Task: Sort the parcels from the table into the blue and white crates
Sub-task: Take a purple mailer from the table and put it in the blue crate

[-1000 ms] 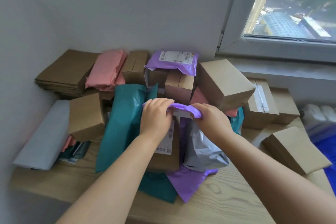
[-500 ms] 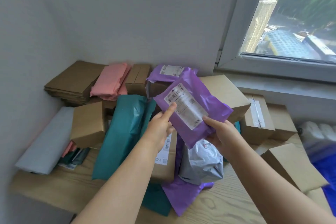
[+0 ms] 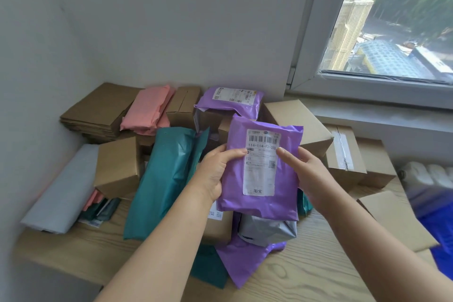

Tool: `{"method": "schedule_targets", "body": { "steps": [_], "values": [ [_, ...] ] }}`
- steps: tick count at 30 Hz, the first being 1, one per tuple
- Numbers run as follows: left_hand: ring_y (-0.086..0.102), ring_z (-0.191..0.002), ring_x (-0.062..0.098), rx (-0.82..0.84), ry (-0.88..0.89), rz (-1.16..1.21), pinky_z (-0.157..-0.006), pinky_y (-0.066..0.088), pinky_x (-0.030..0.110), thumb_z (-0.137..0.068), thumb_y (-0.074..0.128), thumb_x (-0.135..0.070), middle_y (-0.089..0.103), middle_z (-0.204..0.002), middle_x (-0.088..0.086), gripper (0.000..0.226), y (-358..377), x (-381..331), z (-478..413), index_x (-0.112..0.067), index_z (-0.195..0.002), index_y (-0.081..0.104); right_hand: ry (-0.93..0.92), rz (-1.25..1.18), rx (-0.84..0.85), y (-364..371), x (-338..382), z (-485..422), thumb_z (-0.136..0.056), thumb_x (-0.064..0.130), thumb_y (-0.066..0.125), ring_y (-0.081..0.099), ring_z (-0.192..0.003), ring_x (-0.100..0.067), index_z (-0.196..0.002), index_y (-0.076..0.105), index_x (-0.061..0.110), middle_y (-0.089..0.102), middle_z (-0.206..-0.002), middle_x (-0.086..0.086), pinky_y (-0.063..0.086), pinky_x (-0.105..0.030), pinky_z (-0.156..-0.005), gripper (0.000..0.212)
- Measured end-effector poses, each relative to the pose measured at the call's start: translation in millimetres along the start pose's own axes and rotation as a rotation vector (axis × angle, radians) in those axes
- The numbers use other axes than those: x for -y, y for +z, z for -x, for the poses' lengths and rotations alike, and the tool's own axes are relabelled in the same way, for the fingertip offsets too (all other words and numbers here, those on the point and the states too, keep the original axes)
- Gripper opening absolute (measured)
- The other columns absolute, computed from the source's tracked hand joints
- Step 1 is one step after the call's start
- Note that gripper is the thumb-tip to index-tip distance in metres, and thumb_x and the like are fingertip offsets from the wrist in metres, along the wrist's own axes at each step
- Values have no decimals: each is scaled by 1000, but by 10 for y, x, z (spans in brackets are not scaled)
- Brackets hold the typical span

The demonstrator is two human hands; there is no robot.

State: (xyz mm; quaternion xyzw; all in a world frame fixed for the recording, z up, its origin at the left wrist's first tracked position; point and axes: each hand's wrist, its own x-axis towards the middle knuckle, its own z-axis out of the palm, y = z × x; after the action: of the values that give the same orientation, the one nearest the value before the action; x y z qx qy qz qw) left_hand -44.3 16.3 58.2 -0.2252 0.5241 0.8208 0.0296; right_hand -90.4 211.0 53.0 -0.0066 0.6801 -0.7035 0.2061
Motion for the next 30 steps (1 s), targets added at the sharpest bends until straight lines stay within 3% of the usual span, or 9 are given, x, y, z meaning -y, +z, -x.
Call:
{"method": "schedule_targets", "body": {
  "steps": [3,8,14,19,23,27,30],
  "values": [
    [70,-91,29,35,-59,113,-93,55,42,-87,69,-19,75,-100,14,21,75,44,61,-8,-105,75,-17,-133,-66,-7,-41,22,-96,30,63,72,-100,-28,-109,70,16,75,-105,-9,56,-44,-89,21],
    [73,-88,26,64,-96,198,-84,56,39,-88,69,-27,76,-103,12,22,80,62,103,-10,-100,77,0,-278,-64,1,-24,28,-98,21,57,72,-94,-25,-108,71,12,75,-104,-11,57,-38,-81,19],
    [73,-89,27,43,-81,178,-85,56,41,-81,73,-29,76,-104,12,26,78,20,50,-11,-100,77,-6,-332,-92,30,7,-14,-98,18,57,72,-93,-25,-105,72,12,75,-103,-11,56,-41,-86,17],
    [72,-93,30,-16,-21,110,-92,56,44,-81,76,-28,76,-103,13,31,77,25,-12,-9,-106,75,-10,-332,-102,27,9,-7,-97,20,58,71,-95,-26,-108,71,11,75,-105,-12,56,-44,-89,19],
    [73,-88,29,-49,29,81,-82,58,39,-84,75,-23,76,-99,14,23,114,71,-55,-9,-103,75,4,-278,-112,-29,-40,48,-96,24,62,72,-97,-30,-112,68,10,74,-107,-13,57,-45,-87,21],
    [73,-88,28,-27,12,101,-84,58,40,-86,74,-19,76,-100,15,17,256,152,-136,-10,-100,74,48,-228,-141,-146,-116,155,-94,21,66,73,-96,-31,-115,67,9,75,-106,-12,60,-40,-77,24],
    [74,-83,26,7,7,43,-75,59,36,-87,73,-18,77,-96,14,17,466,268,-230,-8,-101,73,66,-211,-193,-321,-199,264,-90,18,70,74,-95,-30,-116,67,11,76,-106,-10,60,-41,-76,27]
  ]
}}
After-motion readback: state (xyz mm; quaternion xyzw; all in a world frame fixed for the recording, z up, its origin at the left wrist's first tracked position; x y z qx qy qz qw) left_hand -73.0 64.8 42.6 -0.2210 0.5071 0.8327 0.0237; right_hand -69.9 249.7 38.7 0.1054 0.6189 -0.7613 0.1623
